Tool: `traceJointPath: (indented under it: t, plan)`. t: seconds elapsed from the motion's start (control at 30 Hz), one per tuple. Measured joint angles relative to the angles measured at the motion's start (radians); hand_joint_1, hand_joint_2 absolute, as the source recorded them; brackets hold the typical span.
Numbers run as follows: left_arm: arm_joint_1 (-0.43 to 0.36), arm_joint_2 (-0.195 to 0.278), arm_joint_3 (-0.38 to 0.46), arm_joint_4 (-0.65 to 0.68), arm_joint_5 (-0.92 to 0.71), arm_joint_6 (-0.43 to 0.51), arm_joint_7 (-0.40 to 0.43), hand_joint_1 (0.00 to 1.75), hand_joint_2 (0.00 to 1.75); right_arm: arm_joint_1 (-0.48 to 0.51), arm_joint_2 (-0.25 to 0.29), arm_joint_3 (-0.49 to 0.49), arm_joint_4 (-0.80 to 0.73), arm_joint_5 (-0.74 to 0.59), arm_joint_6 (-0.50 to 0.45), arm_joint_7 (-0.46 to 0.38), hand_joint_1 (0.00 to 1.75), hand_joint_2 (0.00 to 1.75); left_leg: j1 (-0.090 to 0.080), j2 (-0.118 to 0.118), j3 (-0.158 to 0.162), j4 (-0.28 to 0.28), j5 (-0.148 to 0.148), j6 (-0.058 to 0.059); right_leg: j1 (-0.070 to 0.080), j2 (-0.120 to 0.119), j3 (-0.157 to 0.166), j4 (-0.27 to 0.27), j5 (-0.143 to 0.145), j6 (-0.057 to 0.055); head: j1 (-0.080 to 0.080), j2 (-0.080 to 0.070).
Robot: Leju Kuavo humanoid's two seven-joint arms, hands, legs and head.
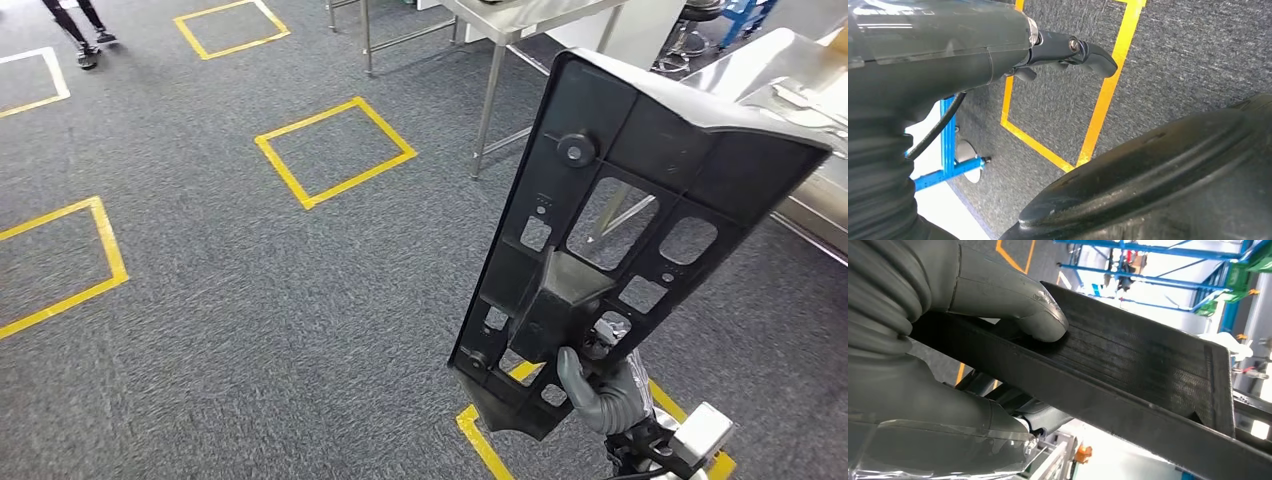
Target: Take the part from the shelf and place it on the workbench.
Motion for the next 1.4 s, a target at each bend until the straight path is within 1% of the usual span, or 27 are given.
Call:
traceJointPath:
  t: [0.07, 0.1, 0.13, 0.17, 0.27, 0.33, 0.4, 0.47, 0.53, 0.6, 0.63, 0.67, 0.7, 0.77, 0.83, 0.9, 0.93, 1.0, 1.07, 1.1, 1.13, 1.17, 1.2, 1.23, 1.3, 1.37, 1.4]
  plan:
    - [0.003, 0.0, 0.0, 0.0, 0.0, 0.0, 0.002, 0.0, 1.75, -0.007, 0.0, 0.0, 0.006, 0.002, 0.004, 0.001, 1.75, 1.75, -0.003, 0.023, -0.002, 0.0, -0.001, 0.003, -0.002, -0.037, -0.069, 0.141, -0.068, 0.007, 0.0, 0.0]
    - [0.004, 0.0, 0.0, 0.0, 0.0, -0.001, 0.003, 0.0, 1.75, -0.008, 0.001, 0.0, 0.008, 0.004, 0.005, 0.002, 1.75, 1.75, -0.004, 0.035, -0.002, 0.0, -0.002, 0.003, -0.004, -0.041, -0.093, 0.191, -0.083, 0.01, 0.0, 0.0]
    - [0.005, 0.0, 0.0, 0.0, -0.001, -0.001, 0.004, 0.0, 1.75, -0.009, 0.001, 0.0, 0.01, 0.006, 0.006, 0.004, 1.75, 1.75, -0.005, 0.047, -0.002, 0.0, -0.003, 0.003, -0.005, -0.044, -0.101, 0.21, -0.081, 0.012, 0.0, 0.0]
    - [0.005, 0.0, 0.0, 0.0, -0.001, -0.001, 0.004, 0.0, 1.75, -0.011, 0.001, 0.0, 0.012, 0.007, 0.006, 0.006, 1.75, 1.75, -0.006, 0.058, 0.0, 0.0, -0.005, 0.002, -0.005, -0.047, -0.084, 0.18, -0.058, 0.012, 0.0, 0.0]
    - [0.008, -0.001, 0.0, 0.0, -0.004, -0.002, 0.006, 0.0, 1.75, -0.021, 0.001, 0.0, 0.014, 0.009, 0.007, 0.009, 1.75, 1.75, -0.009, 0.084, 0.008, 0.001, -0.011, -0.005, -0.001, -0.094, 0.033, -0.035, 0.031, 0.002, 0.0, 0.0]
    - [0.009, -0.001, 0.0, 0.0, -0.006, -0.002, 0.006, 0.0, 1.75, -0.027, 0.001, 0.001, 0.014, 0.009, 0.007, 0.01, 1.75, 1.75, -0.012, 0.097, 0.013, 0.001, -0.015, -0.016, 0.006, -0.111, 0.06, -0.093, 0.042, -0.009, 0.0, 0.0]
    - [0.01, 0.0, 0.0, 0.0, -0.007, -0.002, 0.006, 0.0, 1.75, -0.03, 0.001, 0.001, 0.015, 0.009, 0.008, 0.011, 1.75, 1.75, -0.012, 0.11, 0.016, -0.001, -0.018, -0.028, 0.007, -0.092, 0.058, -0.097, 0.045, -0.019, 0.0, 0.0]
    - [0.01, 0.001, 0.0, 0.0, -0.005, 0.0, 0.003, 0.0, 1.75, -0.036, 0.002, 0.001, 0.015, 0.009, 0.012, 0.012, 1.75, 1.75, -0.01, 0.086, 0.009, 0.025, -0.04, -0.04, 0.001, -0.071, 0.061, -0.105, 0.051, -0.03, 0.0, 0.0]
    - [0.005, 0.001, 0.0, 0.0, 0.002, 0.003, -0.002, 0.0, 1.75, -0.053, 0.005, 0.005, 0.02, 0.008, 0.02, 0.019, 1.75, 1.75, -0.007, 0.039, -0.041, 0.132, -0.097, -0.047, -0.002, -0.052, 0.061, -0.108, 0.054, -0.039, 0.0, 0.0]
    - [0.0, 0.002, 0.001, 0.0, 0.01, 0.005, -0.005, 0.0, 1.75, -0.082, 0.013, 0.012, 0.035, 0.01, 0.03, 0.035, 1.75, 1.75, -0.006, 0.022, -0.108, 0.266, -0.146, -0.051, -0.001, -0.028, 0.059, -0.106, 0.055, -0.043, 0.0, 0.0]
    - [-0.001, 0.002, 0.002, 0.0, 0.012, 0.005, -0.005, 0.0, 1.75, -0.098, 0.02, 0.016, 0.043, 0.012, 0.034, 0.044, 1.75, 1.75, -0.006, 0.019, -0.125, 0.295, -0.145, -0.051, -0.001, -0.013, 0.059, -0.105, 0.056, -0.043, 0.0, 0.0]
    - [-0.002, 0.002, 0.002, 0.0, 0.013, 0.005, -0.005, 0.0, 1.75, -0.115, 0.027, 0.021, 0.053, 0.015, 0.036, 0.053, 1.75, 1.75, -0.006, 0.016, -0.123, 0.283, -0.123, -0.05, -0.001, 0.002, 0.06, -0.103, 0.056, -0.043, 0.0, 0.0]
    - [-0.002, 0.002, 0.002, 0.0, 0.014, 0.005, -0.004, 0.0, 1.75, -0.129, 0.034, 0.025, 0.06, 0.017, 0.038, 0.06, 1.75, 1.75, -0.006, 0.01, -0.105, 0.236, -0.088, -0.048, -0.001, 0.016, 0.061, -0.102, 0.055, -0.043, 0.0, 0.0]
    - [-0.003, 0.003, 0.003, 0.0, 0.017, 0.005, -0.001, 0.0, 1.75, -0.16, 0.049, 0.036, 0.074, 0.024, 0.038, 0.07, 1.75, 1.75, -0.004, -0.026, -0.045, 0.091, -0.019, -0.04, 0.001, 0.042, 0.06, -0.096, 0.054, -0.039, 0.0, 0.0]
    - [-0.004, 0.004, 0.004, 0.0, 0.021, 0.004, 0.004, 0.0, 1.75, -0.186, 0.064, 0.046, 0.089, 0.029, 0.039, 0.075, 1.75, 1.75, -0.004, -0.055, -0.012, 0.012, 0.003, -0.033, 0.0, 0.063, 0.053, -0.092, 0.055, -0.029, 0.0, 0.0]
    - [-0.005, 0.004, 0.005, 0.0, 0.024, 0.003, 0.009, 0.0, 1.75, -0.203, 0.076, 0.052, 0.102, 0.031, 0.039, 0.079, 1.75, 1.75, -0.005, -0.047, -0.01, 0.006, 0.003, -0.025, -0.003, 0.081, 0.046, -0.094, 0.058, -0.015, 0.0, 0.0]
    - [-0.005, 0.003, 0.005, 0.0, 0.025, 0.003, 0.012, 0.0, 1.75, -0.208, 0.079, 0.054, 0.108, 0.033, 0.039, 0.081, 1.75, 1.75, -0.004, -0.038, -0.009, 0.002, 0.006, -0.019, -0.004, 0.079, 0.045, -0.092, 0.058, -0.01, 0.0, 0.0]
    - [-0.002, 0.002, 0.006, 0.0, 0.026, 0.003, 0.014, 0.0, 1.75, -0.222, 0.085, 0.058, 0.119, 0.037, 0.042, 0.083, 1.75, 1.75, 0.0, -0.014, -0.006, -0.009, 0.012, -0.005, -0.001, 0.031, 0.02, -0.044, 0.027, -0.001, 0.0, 0.0]
    - [0.002, 0.002, 0.008, 0.0, 0.029, 0.003, 0.015, 0.0, 1.75, -0.233, 0.09, 0.062, 0.131, 0.039, 0.045, 0.083, 1.75, 1.75, -0.001, 0.012, -0.006, -0.012, 0.012, 0.001, -0.002, -0.028, -0.042, 0.08, -0.038, 0.005, 0.0, 0.0]
    - [0.003, 0.002, 0.01, 0.0, 0.029, 0.002, 0.016, 0.0, 1.75, -0.236, 0.093, 0.064, 0.137, 0.039, 0.048, 0.082, 1.75, 1.75, -0.002, 0.023, -0.006, -0.011, 0.011, 0.001, -0.004, -0.038, -0.074, 0.144, -0.062, 0.009, 0.0, 0.0]
    - [0.004, 0.002, 0.01, 0.0, 0.03, 0.001, 0.018, 0.0, 1.75, -0.236, 0.094, 0.066, 0.145, 0.039, 0.05, 0.081, 1.75, 1.75, -0.002, 0.035, -0.006, -0.01, 0.009, 0.001, -0.006, -0.043, -0.094, 0.183, -0.07, 0.012, 0.0, 0.0]
    - [0.005, 0.002, 0.011, 0.0, 0.03, -0.001, 0.021, 0.0, 1.75, -0.236, 0.094, 0.068, 0.152, 0.039, 0.052, 0.079, 1.75, 1.75, -0.002, 0.046, -0.006, -0.01, 0.007, -0.001, -0.008, -0.046, -0.095, 0.184, -0.059, 0.014, 0.0, 0.0]
    - [0.005, 0.002, 0.011, 0.0, 0.03, -0.003, 0.026, 0.0, 1.75, -0.237, 0.095, 0.069, 0.159, 0.039, 0.054, 0.076, 1.75, 1.75, -0.002, 0.057, -0.004, -0.009, 0.005, -0.003, -0.01, -0.051, -0.076, 0.148, -0.032, 0.014, 0.0, 0.0]
    - [0.005, 0.002, 0.011, 0.0, 0.031, -0.005, 0.03, 0.0, 1.75, -0.238, 0.095, 0.07, 0.165, 0.04, 0.055, 0.073, 1.75, 1.75, -0.003, 0.067, -0.001, -0.008, 0.002, -0.006, -0.011, -0.064, -0.04, 0.079, 0.004, 0.013, 0.0, 0.0]
    - [0.007, 0.002, 0.013, 0.0, 0.036, -0.006, 0.035, 0.0, 1.75, -0.246, 0.095, 0.071, 0.177, 0.042, 0.056, 0.068, 1.75, 1.75, -0.007, 0.084, 0.004, -0.005, -0.005, -0.014, -0.004, -0.101, 0.027, -0.05, 0.048, 0.004, 0.0, 0.0]
    - [0.01, 0.001, 0.018, 0.0, 0.043, -0.005, 0.033, 0.0, 1.75, -0.254, 0.095, 0.072, 0.188, 0.042, 0.06, 0.066, 1.75, 1.75, -0.011, 0.1, 0.008, -0.003, -0.01, -0.026, 0.004, -0.112, 0.044, -0.093, 0.054, -0.008, 0.0, 0.0]
    - [0.011, 0.001, 0.02, 0.0, 0.046, -0.004, 0.031, 0.0, 1.75, -0.256, 0.095, 0.072, 0.192, 0.042, 0.064, 0.065, 1.75, 1.75, -0.012, 0.109, 0.01, -0.004, -0.012, -0.031, 0.005, -0.1, 0.042, -0.094, 0.056, -0.013, 0.0, 0.0]
